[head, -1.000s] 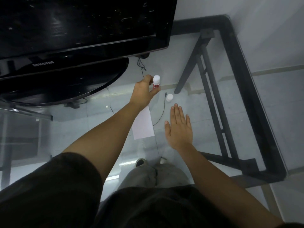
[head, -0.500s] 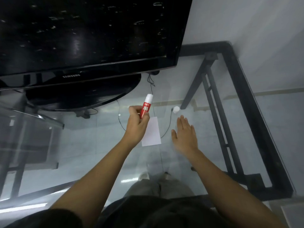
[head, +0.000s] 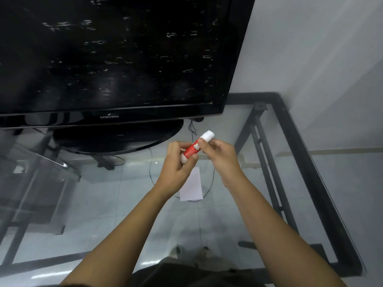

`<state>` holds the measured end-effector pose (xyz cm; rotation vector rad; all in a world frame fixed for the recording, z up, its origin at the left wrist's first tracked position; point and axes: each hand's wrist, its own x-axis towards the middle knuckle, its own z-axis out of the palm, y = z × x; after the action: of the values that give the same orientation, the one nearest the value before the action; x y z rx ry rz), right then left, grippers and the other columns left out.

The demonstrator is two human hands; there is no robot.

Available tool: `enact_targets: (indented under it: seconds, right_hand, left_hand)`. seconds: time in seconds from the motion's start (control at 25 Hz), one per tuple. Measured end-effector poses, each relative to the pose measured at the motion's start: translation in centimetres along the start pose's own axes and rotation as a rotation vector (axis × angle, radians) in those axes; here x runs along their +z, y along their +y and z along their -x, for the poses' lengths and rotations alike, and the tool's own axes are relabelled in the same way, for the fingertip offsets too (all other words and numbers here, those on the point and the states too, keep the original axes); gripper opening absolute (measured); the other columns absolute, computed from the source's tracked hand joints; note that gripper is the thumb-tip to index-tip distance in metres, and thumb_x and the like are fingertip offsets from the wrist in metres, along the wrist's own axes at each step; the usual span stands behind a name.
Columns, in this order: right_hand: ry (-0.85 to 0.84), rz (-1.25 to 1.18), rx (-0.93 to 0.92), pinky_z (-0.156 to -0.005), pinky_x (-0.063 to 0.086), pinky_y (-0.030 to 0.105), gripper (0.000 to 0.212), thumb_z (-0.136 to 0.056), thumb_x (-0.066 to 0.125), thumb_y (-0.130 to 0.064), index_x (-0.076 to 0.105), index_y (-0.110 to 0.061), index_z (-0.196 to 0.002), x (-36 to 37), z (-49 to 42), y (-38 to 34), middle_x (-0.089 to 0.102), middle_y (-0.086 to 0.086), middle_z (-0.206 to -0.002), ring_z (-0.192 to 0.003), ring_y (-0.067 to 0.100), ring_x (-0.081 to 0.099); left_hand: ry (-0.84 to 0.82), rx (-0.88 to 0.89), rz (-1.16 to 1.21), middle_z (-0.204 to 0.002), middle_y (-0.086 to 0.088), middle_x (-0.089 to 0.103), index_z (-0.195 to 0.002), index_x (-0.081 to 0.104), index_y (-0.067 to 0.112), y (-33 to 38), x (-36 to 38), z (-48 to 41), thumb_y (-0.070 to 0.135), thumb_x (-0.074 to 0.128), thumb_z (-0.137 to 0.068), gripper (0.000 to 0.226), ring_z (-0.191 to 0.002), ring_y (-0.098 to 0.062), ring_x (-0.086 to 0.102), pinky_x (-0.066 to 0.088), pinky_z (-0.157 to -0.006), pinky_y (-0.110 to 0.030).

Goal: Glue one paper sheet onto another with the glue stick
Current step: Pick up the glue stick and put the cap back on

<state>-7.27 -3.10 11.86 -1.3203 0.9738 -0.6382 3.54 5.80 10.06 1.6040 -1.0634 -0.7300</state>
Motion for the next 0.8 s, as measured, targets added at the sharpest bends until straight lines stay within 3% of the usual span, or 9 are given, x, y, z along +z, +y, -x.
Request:
enact_targets:
  seconds: [0.12,0.2,0.36,0.52,0.56,0.64,0.76,0.8]
  right_hand:
    - [0.057,-0.047,0.022,-0.062,0.045,0.005,0.02,-0.079,0.067,-0.041,0.071,-0.023,-0.086,-0.2,0.1,-0.3,0.07,-0.017,-0.07,-0.073,-0.007,0.064]
    - [0.057,-0.051,0.034,-0.071,0.046,0.011,0.026,-0.08,0.066,-0.043,0.071,-0.02,-0.09,-0.5,0.3,-0.4,0.071,-0.011,-0.079,-0.082,-0.002,0.065]
    - [0.024,-0.099,0.016,-0.085,0.045,0.02,0.03,-0.08,0.064,-0.043,0.071,-0.017,-0.094,-1.0,0.6,-0.9,0.072,-0.008,-0.083,-0.088,0.004,0.066]
    - [-0.006,-0.102,0.001,-0.08,0.045,0.017,0.034,-0.079,0.064,-0.046,0.07,-0.018,-0.097,-0.9,1.0,-0.8,0.072,-0.006,-0.088,-0.088,0.003,0.066]
    - [-0.003,-0.093,0.002,-0.08,0.046,0.017,0.033,-0.079,0.064,-0.046,0.07,-0.019,-0.097,-0.8,1.0,-0.8,0.072,-0.004,-0.09,-0.089,0.004,0.066]
    - [0.012,-0.114,0.01,-0.087,0.045,0.021,0.03,-0.079,0.065,-0.044,0.07,-0.021,-0.096,-0.9,1.2,-0.7,0.071,-0.003,-0.094,-0.094,0.006,0.065]
    - [0.027,-0.167,0.001,-0.095,0.044,0.027,0.032,-0.075,0.066,-0.047,0.069,-0.022,-0.095,-1.1,1.3,-0.9,0.071,-0.002,-0.097,-0.1,0.009,0.063]
    - [0.019,-0.176,-0.006,-0.096,0.044,0.027,0.037,-0.072,0.066,-0.049,0.069,-0.022,-0.097,-1.0,1.3,-1.0,0.071,-0.002,-0.099,-0.102,0.01,0.063]
  left_hand:
    - [0.099,-0.135,0.312,-0.095,0.002,0.06,-0.098,0.049,0.02,0.3,-0.1,0.4,0.026,0.066,-0.085,0.023,-0.081,-0.014,0.067,0.055,-0.074,-0.026]
    - [0.139,-0.215,0.39,-0.09,-0.001,0.06,-0.099,0.051,0.016,0.6,-0.1,0.5,0.023,0.067,-0.083,0.024,-0.074,-0.012,0.069,0.055,-0.07,-0.022]
    - [0.045,-0.366,0.578,-0.067,-0.001,0.063,-0.092,0.056,0.01,2.0,-0.3,0.0,0.038,0.067,-0.077,0.033,-0.058,-0.008,0.06,0.051,-0.059,-0.015]
    - [-0.123,-0.877,1.115,-0.049,-0.003,0.052,-0.098,0.054,0.006,3.1,-1.6,-0.7,0.033,0.058,-0.086,0.03,-0.032,-0.003,0.046,0.038,-0.031,-0.009]
    - [-0.148,-0.924,1.177,-0.047,-0.003,0.05,-0.099,0.052,0.006,3.2,-1.7,-0.7,0.034,0.056,-0.087,0.03,-0.029,-0.003,0.044,0.035,-0.028,-0.01]
    - [-0.129,-0.784,1.064,-0.05,-0.001,0.052,-0.104,0.048,0.01,3.2,-1.6,-0.2,0.037,0.05,-0.092,0.029,-0.034,-0.004,0.043,0.038,-0.033,-0.012]
    - [-0.022,-0.358,0.592,-0.058,0.005,0.054,-0.105,0.049,0.014,3.2,-0.6,0.8,0.033,0.045,-0.096,0.022,-0.047,-0.005,0.046,0.042,-0.048,-0.015]
    - [0.007,-0.288,0.453,-0.056,0.006,0.053,-0.098,0.052,0.013,3.1,-0.3,1.1,0.036,0.043,-0.097,0.025,-0.047,-0.005,0.045,0.041,-0.048,-0.016]
